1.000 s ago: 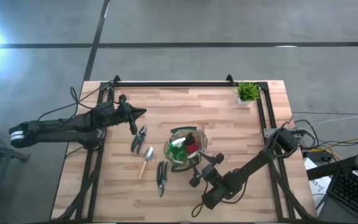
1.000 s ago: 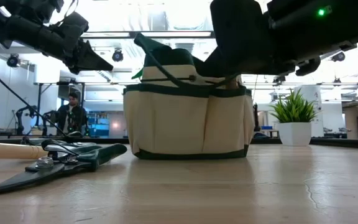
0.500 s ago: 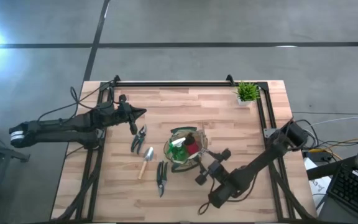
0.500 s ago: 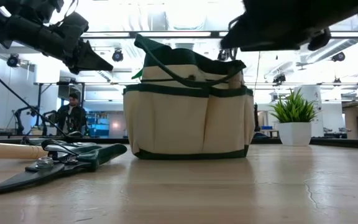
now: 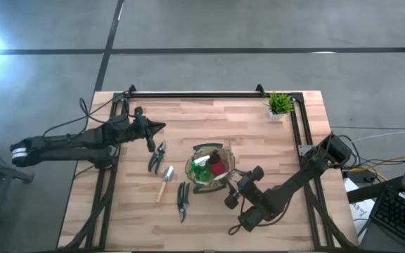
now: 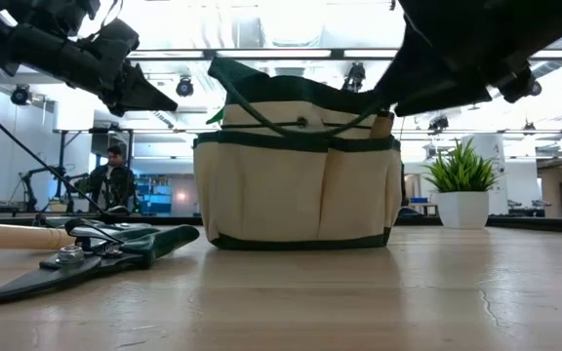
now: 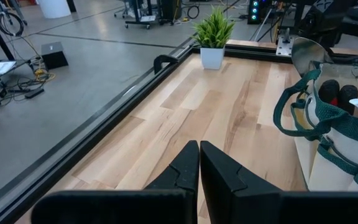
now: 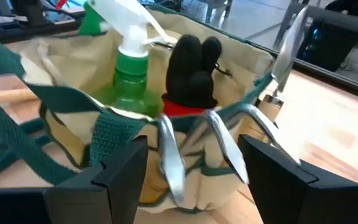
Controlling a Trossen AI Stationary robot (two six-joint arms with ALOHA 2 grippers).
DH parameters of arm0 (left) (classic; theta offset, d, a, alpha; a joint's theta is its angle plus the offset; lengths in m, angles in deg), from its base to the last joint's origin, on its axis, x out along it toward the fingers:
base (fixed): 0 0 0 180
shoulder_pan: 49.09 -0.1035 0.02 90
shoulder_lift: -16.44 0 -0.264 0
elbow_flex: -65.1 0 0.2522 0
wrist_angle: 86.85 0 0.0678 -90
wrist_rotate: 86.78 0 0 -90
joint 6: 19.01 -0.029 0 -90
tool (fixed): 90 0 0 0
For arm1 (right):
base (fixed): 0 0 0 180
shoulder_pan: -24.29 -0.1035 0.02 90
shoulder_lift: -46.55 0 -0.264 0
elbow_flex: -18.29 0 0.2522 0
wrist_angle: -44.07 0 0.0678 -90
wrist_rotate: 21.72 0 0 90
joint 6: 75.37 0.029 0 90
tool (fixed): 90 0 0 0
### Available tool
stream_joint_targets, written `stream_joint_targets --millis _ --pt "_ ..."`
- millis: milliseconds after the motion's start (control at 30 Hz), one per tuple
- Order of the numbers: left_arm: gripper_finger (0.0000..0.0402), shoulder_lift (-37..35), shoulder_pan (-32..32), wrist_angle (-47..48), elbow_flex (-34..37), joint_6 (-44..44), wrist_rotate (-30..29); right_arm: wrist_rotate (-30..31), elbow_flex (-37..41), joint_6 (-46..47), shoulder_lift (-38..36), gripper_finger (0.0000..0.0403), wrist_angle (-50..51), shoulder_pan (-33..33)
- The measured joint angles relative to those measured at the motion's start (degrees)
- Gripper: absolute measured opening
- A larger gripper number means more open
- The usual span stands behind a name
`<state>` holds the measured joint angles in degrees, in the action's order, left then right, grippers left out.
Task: Pick & Place Garden tools in Gardening bag
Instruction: Put the brown hand rake into the white gardening bag
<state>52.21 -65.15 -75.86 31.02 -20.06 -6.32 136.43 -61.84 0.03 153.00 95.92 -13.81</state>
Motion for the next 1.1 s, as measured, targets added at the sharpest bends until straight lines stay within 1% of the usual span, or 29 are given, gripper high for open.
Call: stream_joint_targets --millis 167,267,367,533,800,967,1033,1100 --pt "0.0019 0.00 0.01 0.03 0.00 0.00 0.01 -3.64 -2.59 -3.38 0.00 0.0244 0.23 -0.08" --pt "0.0019 0.01 0.02 0.03 0.00 0.00 0.01 -5.23 -3.73 -3.68 0.00 0.0240 2.39 -0.31" --pt "0.0019 0.00 0.02 0.03 0.00 0.01 0.00 -5.47 -4.46 -0.99 0.00 0.0236 6.91 -0.70" --pt "0.0019 0.00 0.01 0.05 0.00 -0.01 0.01 -7.69 -5.28 4.86 0.00 0.0238 14.39 -1.07" --pt "0.0020 0.00 0.02 0.05 0.00 0.01 0.02 -11.53 -5.35 5.67 0.00 0.0246 13.83 -1.31" --pt "0.0019 0.00 0.00 0.07 0.00 0.00 0.01 -12.40 -6.38 4.87 -0.02 0.0245 14.44 -1.40" --pt "0.0020 0.00 0.01 0.05 0.00 0.00 0.01 -15.16 -7.56 4.31 -0.12 0.0248 16.15 -1.40" --pt "0.0020 0.00 0.00 0.05 0.00 0.00 0.01 -19.89 -8.91 5.02 -0.24 0.0251 20.11 -1.44"
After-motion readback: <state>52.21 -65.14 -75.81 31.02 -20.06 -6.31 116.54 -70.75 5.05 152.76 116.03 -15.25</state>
